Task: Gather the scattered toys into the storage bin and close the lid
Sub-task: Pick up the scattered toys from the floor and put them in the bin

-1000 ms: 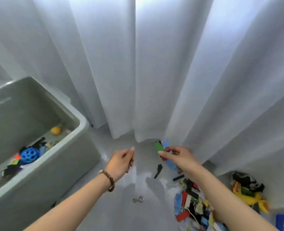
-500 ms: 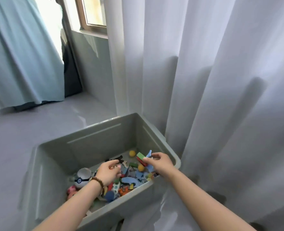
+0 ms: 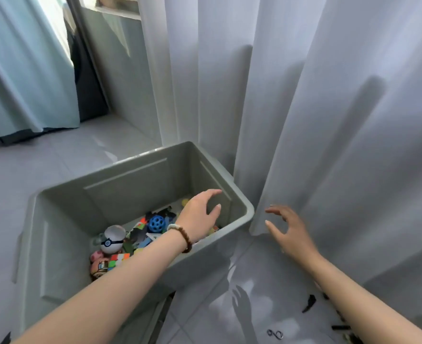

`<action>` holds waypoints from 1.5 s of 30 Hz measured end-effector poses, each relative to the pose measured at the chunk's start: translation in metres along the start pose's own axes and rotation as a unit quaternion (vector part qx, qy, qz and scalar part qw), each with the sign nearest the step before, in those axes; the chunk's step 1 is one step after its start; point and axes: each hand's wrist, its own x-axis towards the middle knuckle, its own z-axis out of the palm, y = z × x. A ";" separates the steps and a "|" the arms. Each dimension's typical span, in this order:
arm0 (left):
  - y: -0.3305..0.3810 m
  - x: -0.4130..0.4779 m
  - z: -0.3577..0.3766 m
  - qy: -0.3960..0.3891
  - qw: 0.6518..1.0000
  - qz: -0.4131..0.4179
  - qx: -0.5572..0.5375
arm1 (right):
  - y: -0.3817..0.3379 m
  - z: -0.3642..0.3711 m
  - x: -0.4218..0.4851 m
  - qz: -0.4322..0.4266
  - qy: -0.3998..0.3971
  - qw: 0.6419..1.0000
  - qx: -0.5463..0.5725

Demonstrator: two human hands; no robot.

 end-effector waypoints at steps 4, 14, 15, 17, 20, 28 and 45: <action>0.048 -0.010 0.059 -0.043 0.990 0.131 0.035 | 0.072 -0.025 -0.046 0.085 -0.010 0.996 -0.016; -0.032 -0.057 0.244 -0.351 0.919 0.021 0.179 | 0.220 0.014 -0.156 0.238 -0.087 0.967 0.019; -0.043 -0.062 0.257 -0.369 0.910 0.010 0.190 | 0.229 0.020 -0.161 0.256 -0.082 0.963 0.034; -0.062 -0.069 0.280 -0.390 0.897 0.001 0.209 | 0.247 0.030 -0.166 0.293 -0.057 0.952 0.060; -0.083 -0.073 0.308 -0.407 0.887 0.000 0.219 | 0.272 0.039 -0.164 0.321 -0.045 0.944 0.064; -0.107 -0.076 0.350 -0.415 0.891 0.051 0.178 | 0.304 0.061 -0.137 0.341 -0.056 0.938 -0.004; -0.090 -0.063 0.363 -0.213 0.895 -0.286 -0.266 | 0.290 0.077 -0.136 0.345 -0.053 0.936 -0.032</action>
